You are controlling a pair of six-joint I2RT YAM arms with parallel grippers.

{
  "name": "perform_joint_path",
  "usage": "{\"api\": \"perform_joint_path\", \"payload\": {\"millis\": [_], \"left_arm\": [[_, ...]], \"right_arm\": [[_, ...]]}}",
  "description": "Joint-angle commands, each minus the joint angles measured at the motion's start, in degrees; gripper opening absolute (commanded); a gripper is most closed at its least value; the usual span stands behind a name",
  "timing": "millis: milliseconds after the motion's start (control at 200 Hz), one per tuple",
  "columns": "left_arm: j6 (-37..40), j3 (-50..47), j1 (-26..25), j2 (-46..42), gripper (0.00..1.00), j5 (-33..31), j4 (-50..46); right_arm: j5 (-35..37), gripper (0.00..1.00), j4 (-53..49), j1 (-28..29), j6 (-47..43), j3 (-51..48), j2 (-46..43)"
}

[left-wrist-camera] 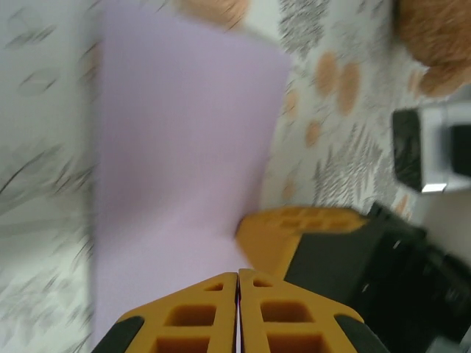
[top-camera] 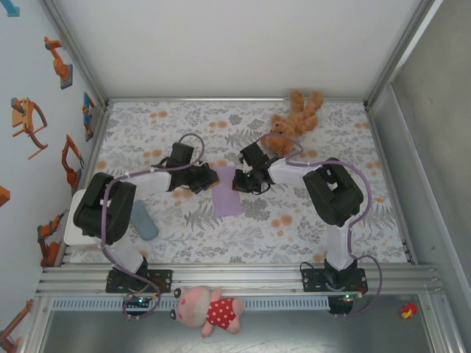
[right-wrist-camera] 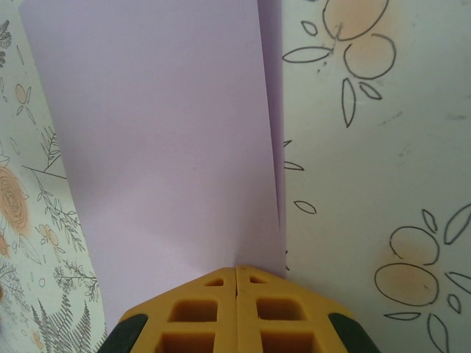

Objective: Fold a paper plane with a square sheet of paper (pick it up from the middle)
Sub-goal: First fold the square sheet of paper in half at the center of the table.

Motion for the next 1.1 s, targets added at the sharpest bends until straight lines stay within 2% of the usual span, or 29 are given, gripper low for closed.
{"api": "perform_joint_path", "payload": {"millis": [0, 200, 551, 841, 1097], "left_arm": [[-0.8, 2.2, 0.2, 4.9, 0.08, -0.1, 1.1], [0.0, 5.8, 2.2, 11.7, 0.08, -1.0, 1.7], [4.8, 9.9, 7.8, 14.5, 0.09, -4.2, -4.3], [13.0, 20.8, 8.5, 18.8, 0.12, -5.4, -15.8], [14.7, 20.8, 8.1, 14.3, 0.14, -3.6, -16.1]], "right_arm": [[11.4, 0.0, -11.1, -0.1, 0.5, -5.1, 8.1], [11.8, 0.0, -11.7, 0.0, 0.3, -5.0, 8.2], [12.8, 0.0, -11.8, -0.1, 0.2, -6.1, 7.8], [13.1, 0.0, -11.8, -0.1, 0.4, -6.1, 7.4], [13.2, 0.0, -11.8, -0.1, 0.6, -5.9, 6.8]]}}
